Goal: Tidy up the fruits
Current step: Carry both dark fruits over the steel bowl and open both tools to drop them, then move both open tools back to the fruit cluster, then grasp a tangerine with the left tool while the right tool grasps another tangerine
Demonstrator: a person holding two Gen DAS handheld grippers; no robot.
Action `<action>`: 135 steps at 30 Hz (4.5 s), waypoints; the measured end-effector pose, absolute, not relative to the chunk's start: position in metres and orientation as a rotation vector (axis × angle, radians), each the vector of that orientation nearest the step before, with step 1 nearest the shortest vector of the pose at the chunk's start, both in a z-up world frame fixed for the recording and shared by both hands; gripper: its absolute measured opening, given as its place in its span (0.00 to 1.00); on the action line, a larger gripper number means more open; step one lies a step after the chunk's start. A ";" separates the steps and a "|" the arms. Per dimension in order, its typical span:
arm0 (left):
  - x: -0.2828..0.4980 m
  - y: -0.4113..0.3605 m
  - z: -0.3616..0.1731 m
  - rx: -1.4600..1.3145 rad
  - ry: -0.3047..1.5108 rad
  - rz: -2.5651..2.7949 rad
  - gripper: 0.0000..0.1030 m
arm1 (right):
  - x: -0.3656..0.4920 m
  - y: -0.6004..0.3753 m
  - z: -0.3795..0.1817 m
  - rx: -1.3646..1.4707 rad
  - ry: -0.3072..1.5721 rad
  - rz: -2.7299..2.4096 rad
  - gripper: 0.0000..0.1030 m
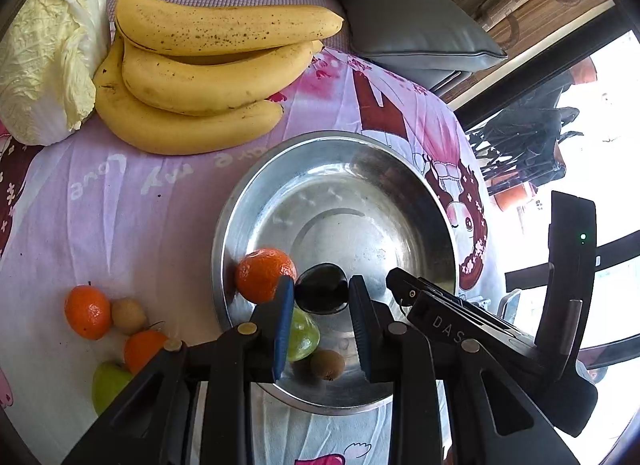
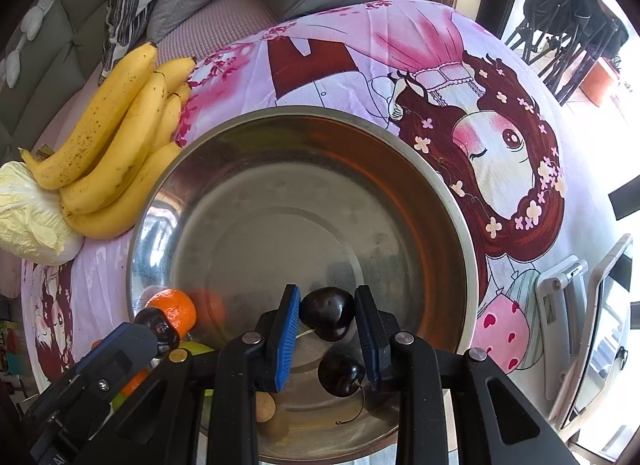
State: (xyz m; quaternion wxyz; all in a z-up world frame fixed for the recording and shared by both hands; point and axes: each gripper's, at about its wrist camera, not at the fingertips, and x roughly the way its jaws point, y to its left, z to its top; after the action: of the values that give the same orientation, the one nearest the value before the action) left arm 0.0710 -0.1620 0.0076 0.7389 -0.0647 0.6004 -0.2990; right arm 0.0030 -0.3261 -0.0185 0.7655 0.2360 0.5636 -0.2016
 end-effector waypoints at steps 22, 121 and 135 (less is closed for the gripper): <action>0.077 -0.143 0.011 -0.033 1.299 -0.488 0.56 | 0.002 -0.328 -0.015 0.529 1.233 -0.424 0.71; 0.102 0.009 -0.043 -0.405 1.493 -0.341 0.51 | 0.055 -0.138 -0.032 0.300 1.365 0.037 0.40; 0.097 0.014 -0.043 -0.449 1.489 -0.311 0.35 | 0.056 -0.138 -0.038 0.293 1.381 0.035 0.39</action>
State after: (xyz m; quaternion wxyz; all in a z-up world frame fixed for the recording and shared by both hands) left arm 0.0971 0.0141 -0.0432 0.7018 -0.2015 0.6688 -0.1397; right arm 0.0557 -0.1379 -0.0376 0.7608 0.1348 0.6346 0.0163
